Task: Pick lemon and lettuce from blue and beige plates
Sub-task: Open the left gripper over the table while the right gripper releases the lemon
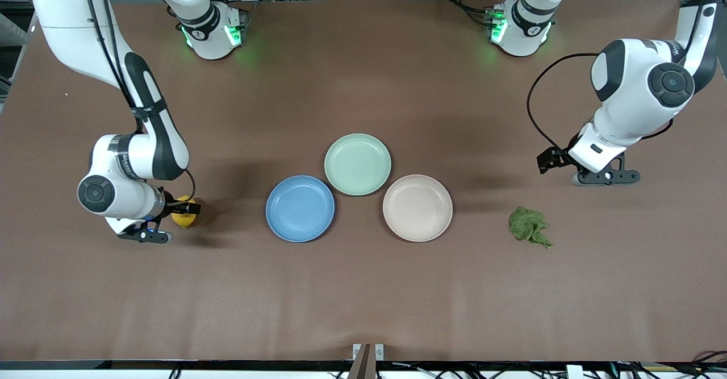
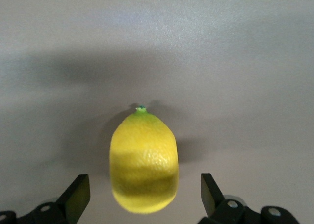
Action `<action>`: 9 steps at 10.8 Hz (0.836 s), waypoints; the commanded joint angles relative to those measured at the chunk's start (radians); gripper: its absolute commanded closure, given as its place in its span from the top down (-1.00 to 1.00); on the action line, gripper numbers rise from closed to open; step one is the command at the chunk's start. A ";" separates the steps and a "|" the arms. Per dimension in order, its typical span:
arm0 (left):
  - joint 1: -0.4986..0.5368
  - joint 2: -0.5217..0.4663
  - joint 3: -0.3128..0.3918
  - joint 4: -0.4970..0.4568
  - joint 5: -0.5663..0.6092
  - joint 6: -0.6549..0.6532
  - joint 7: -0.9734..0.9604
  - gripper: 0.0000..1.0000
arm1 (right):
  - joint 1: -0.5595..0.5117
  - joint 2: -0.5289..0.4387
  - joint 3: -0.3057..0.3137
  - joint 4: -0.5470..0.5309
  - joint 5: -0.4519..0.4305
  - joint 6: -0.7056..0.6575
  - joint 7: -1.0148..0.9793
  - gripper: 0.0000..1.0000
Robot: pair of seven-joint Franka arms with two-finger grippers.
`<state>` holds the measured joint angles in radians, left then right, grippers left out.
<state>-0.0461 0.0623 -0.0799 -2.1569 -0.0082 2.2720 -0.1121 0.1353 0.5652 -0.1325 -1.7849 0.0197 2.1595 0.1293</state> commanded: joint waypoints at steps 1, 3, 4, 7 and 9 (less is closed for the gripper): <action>0.003 -0.035 -0.040 -0.034 -0.016 0.012 -0.011 1.00 | -0.010 -0.059 0.014 0.032 -0.014 -0.114 0.010 1.00; 0.008 -0.056 -0.043 -0.034 -0.015 -0.012 -0.011 1.00 | -0.003 -0.097 0.016 0.032 -0.014 -0.164 0.009 1.00; 0.008 -0.065 -0.043 -0.034 -0.015 -0.017 -0.011 1.00 | 0.001 -0.122 0.019 0.022 -0.014 -0.176 0.007 1.00; 0.012 -0.082 -0.043 -0.031 -0.015 -0.025 -0.005 1.00 | 0.036 -0.212 0.017 -0.063 -0.014 -0.182 0.010 1.00; 0.014 -0.097 -0.040 -0.011 -0.015 -0.040 0.006 1.00 | 0.052 -0.260 0.016 -0.117 -0.015 -0.179 0.010 1.00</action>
<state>-0.0423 0.0048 -0.1155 -2.1655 -0.0082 2.2571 -0.1160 0.1829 0.3804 -0.1197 -1.8182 0.0197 1.9712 0.1295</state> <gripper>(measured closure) 0.000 0.000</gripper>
